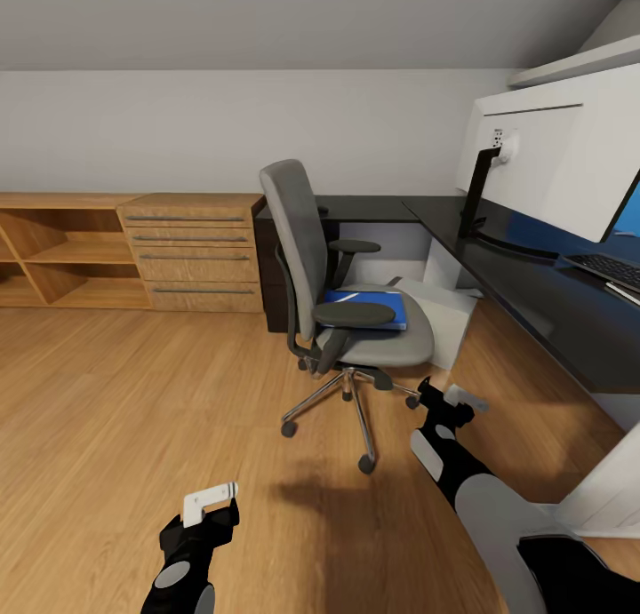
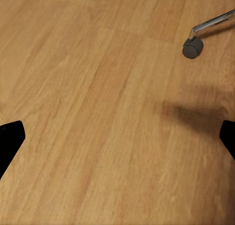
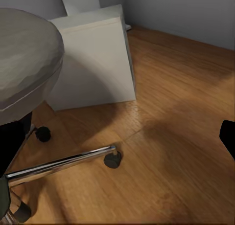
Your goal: In the bedroom, organize the workspace by keeping the computer under the desk, ensuring the monitor is on the desk, placing the keyboard on the desk next to the monitor, placing the mouse on the desk next to the keyboard, moving the folder from the swivel chair onto the desk next to the mouse, stacking the notebook on top of the folder with the pen on top of the notebook, and positioning the swivel chair next to the desk.
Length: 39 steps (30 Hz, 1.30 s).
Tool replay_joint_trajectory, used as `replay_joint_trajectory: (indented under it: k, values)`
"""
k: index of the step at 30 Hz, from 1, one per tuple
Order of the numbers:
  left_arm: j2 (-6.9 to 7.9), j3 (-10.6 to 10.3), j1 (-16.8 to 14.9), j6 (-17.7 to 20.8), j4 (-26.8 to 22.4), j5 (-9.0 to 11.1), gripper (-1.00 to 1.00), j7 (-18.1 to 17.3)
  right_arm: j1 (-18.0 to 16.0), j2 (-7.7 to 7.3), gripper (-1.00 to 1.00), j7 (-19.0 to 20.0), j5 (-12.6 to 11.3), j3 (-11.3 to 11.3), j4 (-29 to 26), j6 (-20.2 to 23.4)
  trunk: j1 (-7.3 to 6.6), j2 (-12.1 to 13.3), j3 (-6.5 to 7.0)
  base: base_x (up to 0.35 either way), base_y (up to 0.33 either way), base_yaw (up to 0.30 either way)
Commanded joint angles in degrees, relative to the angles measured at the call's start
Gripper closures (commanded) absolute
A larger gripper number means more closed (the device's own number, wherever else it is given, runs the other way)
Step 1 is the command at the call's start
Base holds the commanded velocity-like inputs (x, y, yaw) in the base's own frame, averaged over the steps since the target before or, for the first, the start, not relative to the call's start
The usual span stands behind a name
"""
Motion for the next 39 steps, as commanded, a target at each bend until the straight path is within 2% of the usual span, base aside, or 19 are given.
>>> replay_joint_trajectory:
  k: [1,4,6,7,8,9,11,13,14,15,16,18,21,26,31,39]
  values:
    - [0.01,-0.1,0.0,0.2,-0.1,0.5,-1.00,0.5,0.0,-0.13,-1.00,-0.1,-0.4,0.2,0.1,-0.3,-0.01,0.0,-0.04,0.000,0.000,0.000]
    - [0.01,-0.1,0.0,0.2,-0.1,0.5,-1.00,0.5,0.0,-1.17,-1.00,-0.2,-0.6,-0.3,0.2,0.0,-0.01,0.0,-0.04,0.000,0.000,0.000]
    - [0.01,-0.1,0.0,0.2,-0.1,0.5,-1.00,0.5,0.1,-3.30,-1.00,0.2,-1.7,-2.3,0.2,0.6,-0.01,0.0,-0.04,0.000,0.000,0.000]
    - [0.01,-0.1,0.0,0.2,-0.1,0.5,-1.00,0.5,0.1,-3.72,-1.00,0.3,-2.2,-2.9,0.1,1.0,-0.01,0.0,-0.04,0.000,0.000,0.000]
    - [0.01,-0.1,0.0,0.2,-0.1,0.5,-1.00,0.5,0.1,-4.65,-1.00,1.3,-4.1,-4.8,-0.1,3.0,-0.01,0.0,-0.04,0.000,0.000,0.000]
    - [0.01,-0.1,0.0,0.2,-0.1,0.5,-1.00,0.5,0.1,-5.09,-1.00,2.6,-5.6,-5.7,-0.5,5.2,-0.01,0.0,-0.04,0.000,0.000,0.000]
    - [0.01,-0.2,0.0,0.2,-0.1,0.4,-1.00,0.5,0.0,-5.68,-1.00,4.4,-7.2,-6.4,-1.2,8.2,-0.01,0.0,-0.04,0.000,0.000,0.000]
    - [0.01,-0.1,0.0,0.2,-0.1,0.4,-1.00,0.5,0.0,-7.73,-1.00,9.9,-11.9,-7.5,-3.1,14.9,-0.01,0.0,-0.04,0.000,0.000,0.000]
    - [0.01,-0.1,0.0,0.2,-0.1,0.4,-1.00,0.5,0.0,-8.20,-1.00,11.2,-13.3,-7.8,-3.4,16.2,-0.01,0.0,-0.04,0.000,0.000,0.000]
    - [0.05,-0.1,0.0,0.2,-0.1,0.4,-1.00,0.5,0.0,-9.06,-1.00,13.9,-16.2,-8.2,-3.8,18.2,-0.01,0.0,-0.04,0.000,0.000,0.000]
    - [0.11,-0.1,0.0,0.2,-0.1,0.4,-1.00,0.5,0.0,-9.42,-1.00,15.2,-17.7,-8.4,-4.0,18.9,-0.01,0.0,-0.04,0.000,0.000,0.000]
    - [0.41,-0.1,0.0,0.2,-0.1,0.5,-1.00,0.5,0.0,-10.32,-1.00,19.9,-22.7,-8.7,-4.3,20.6,-0.01,0.0,-0.04,0.000,0.000,0.000]
    - [0.65,-0.1,0.0,0.1,-0.1,0.5,-1.00,0.5,0.0,-10.75,-1.00,25.4,-26.3,-8.9,-4.2,21.3,-0.01,0.0,-0.04,0.010,0.000,0.000]
    - [0.71,-0.1,0.0,0.1,0.4,0.6,-1.00,0.5,0.0,-10.95,-1.00,27.2,-27.1,-9.0,-3.8,20.8,-0.01,0.0,-0.04,0.214,0.000,0.000]
    - [0.71,-0.2,0.0,0.0,0.8,0.6,-1.00,0.5,0.0,-11.07,-1.00,27.3,-27.2,-9.0,-3.9,18.2,-0.01,0.0,-0.04,0.313,0.000,0.000]
    - [0.72,-0.1,0.0,0.0,1.1,0.6,-1.00,0.6,0.0,-12.15,-1.00,27.1,-27.2,-9.1,-3.9,17.1,-0.01,0.0,-0.04,0.291,0.000,0.000]
